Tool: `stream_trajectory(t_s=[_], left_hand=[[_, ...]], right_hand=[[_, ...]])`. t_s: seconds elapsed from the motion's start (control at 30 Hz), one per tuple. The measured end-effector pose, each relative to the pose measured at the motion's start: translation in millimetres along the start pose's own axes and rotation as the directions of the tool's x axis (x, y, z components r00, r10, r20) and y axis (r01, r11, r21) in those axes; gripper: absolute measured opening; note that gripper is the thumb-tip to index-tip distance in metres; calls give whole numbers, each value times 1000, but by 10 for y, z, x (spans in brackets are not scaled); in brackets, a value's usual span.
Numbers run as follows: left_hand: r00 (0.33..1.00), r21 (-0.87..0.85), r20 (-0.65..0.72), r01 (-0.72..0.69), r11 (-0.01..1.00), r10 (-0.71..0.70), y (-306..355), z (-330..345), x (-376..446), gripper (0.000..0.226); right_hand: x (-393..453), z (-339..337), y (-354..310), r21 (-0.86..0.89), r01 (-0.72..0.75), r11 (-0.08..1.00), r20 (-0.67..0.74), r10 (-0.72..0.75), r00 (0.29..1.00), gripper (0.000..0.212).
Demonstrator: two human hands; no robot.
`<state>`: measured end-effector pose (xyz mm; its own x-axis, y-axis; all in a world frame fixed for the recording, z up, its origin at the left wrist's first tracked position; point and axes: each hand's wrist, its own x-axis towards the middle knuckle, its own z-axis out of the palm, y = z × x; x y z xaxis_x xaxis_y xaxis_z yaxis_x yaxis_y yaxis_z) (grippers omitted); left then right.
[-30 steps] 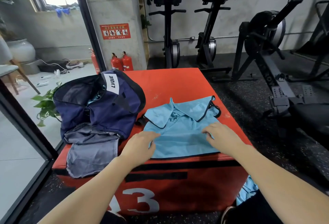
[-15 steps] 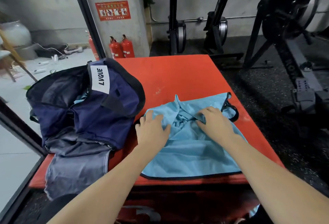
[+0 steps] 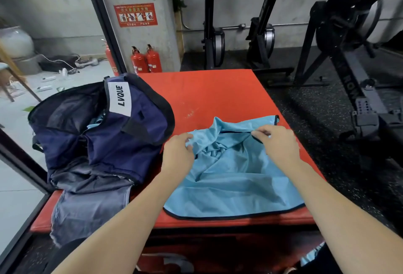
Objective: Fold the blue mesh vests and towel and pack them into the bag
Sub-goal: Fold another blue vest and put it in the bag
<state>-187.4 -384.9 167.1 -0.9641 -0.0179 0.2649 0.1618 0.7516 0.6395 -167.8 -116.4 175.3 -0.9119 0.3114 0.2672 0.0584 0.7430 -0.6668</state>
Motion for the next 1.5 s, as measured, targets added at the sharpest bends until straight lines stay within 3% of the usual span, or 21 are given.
stream_trajectory(t_s=[0.17,0.3,0.4,0.5,0.67,0.73,0.8,0.87,0.97,1.03,1.13,1.23,1.33,1.43,1.5], left_hand=[[962,-151,-271,-25,988,-17,27,-425,14,31],[943,-190,-331,-33,981,-33,-40,-647,-106,26],[963,-141,-270,-14,990,-25,-147,-675,-141,23],[993,-31,-111,-37,999,33,-297,-587,-157,21],[994,249,54,-109,962,98,-363,-385,-314,23],[972,224,78,-234,946,222,-299,-305,-369,23],[925,95,115,-374,922,363,-198,-218,-423,22],[883,-24,204,-427,904,422,-80,-140,-494,21],[793,-66,346,-512,857,501,-26,14,-552,18],[754,-26,444,-529,848,484,-58,81,-565,19],[767,60,505,-489,870,396,-138,102,-528,21],[792,81,512,-430,899,332,-215,94,-465,28],[766,97,540,-467,879,348,-224,76,-425,30],[759,120,542,-494,861,360,-196,79,-412,20],[808,82,495,-409,909,319,-172,84,-417,14]], right_hand=[[-69,-344,129,214,-48,976,-60,62,996,11],[-180,-598,252,247,-22,969,-101,48,994,7],[-256,-708,365,173,-31,985,-24,35,999,11],[-331,-742,455,68,-53,996,119,44,992,10],[-426,-591,452,-36,-11,999,258,20,966,23],[-475,-472,333,-50,90,995,293,-71,954,19],[-542,-324,172,-7,194,981,349,-180,920,10],[-611,-152,59,40,291,956,401,-282,872,5],[-664,95,34,7,416,909,484,-367,794,14],[-661,192,46,-18,452,892,548,-369,751,17],[-635,240,47,-83,491,867,606,-347,716,15],[-594,240,43,-129,487,864,604,-321,730,28],[-587,272,36,-150,494,857,600,-319,734,39],[-596,282,2,-173,499,849,593,-314,741,38],[-599,283,-23,-171,508,844,583,-329,743,32]])
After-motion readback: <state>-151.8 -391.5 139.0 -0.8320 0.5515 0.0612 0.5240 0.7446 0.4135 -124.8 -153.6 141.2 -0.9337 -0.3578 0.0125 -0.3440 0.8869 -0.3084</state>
